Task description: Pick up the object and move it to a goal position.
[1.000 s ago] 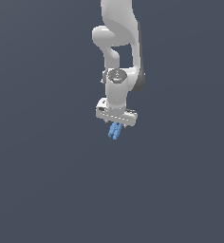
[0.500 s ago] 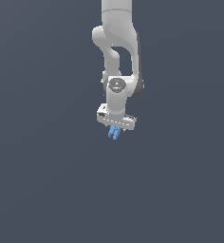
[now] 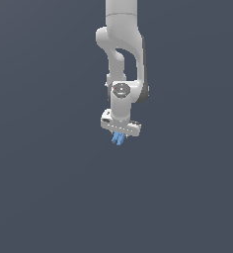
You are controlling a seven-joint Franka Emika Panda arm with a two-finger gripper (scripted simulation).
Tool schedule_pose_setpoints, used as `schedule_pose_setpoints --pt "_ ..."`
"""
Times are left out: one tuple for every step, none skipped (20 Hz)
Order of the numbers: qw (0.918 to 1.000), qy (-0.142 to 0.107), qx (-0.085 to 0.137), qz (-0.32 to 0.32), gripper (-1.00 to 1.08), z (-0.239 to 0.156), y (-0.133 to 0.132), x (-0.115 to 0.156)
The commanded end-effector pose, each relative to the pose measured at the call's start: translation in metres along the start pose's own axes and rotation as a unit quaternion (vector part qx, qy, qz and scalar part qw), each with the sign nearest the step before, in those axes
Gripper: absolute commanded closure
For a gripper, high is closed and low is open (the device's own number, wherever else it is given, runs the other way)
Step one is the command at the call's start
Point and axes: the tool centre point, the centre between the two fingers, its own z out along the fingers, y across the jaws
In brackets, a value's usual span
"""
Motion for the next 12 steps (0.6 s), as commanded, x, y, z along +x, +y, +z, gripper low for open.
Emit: schedule_pose_setpoints --pt "1.0 -0.001 0.0 0.0 1.08 0.001 0.0 0.0" --pt "1.0 -0.001 0.0 0.0 1.08 0.001 0.0 0.0" --pt "1.0 -0.001 0.0 0.0 1.08 0.001 0.0 0.0" --pt "1.0 -0.001 0.0 0.0 1.08 0.001 0.0 0.0" --pt "1.0 0.0 0.0 0.0 1.08 0.0 0.0 0.0" --pt "1.0 0.0 0.0 0.0 1.08 0.0 0.0 0.0" --pt "1.0 0.0 0.0 0.0 1.08 -0.001 -0.001 0.0" --pt "1.0 0.0 0.0 0.0 1.08 -0.002 -0.003 -0.001" --pt "1.0 0.0 0.0 0.0 1.08 -0.003 -0.005 -0.002" --pt "1.0 0.0 0.0 0.0 1.08 -0.004 -0.008 -0.003" --pt "1.0 0.0 0.0 0.0 1.08 -0.006 -0.012 -0.005" --pt "1.0 0.0 0.0 0.0 1.08 -0.009 -0.016 -0.006"
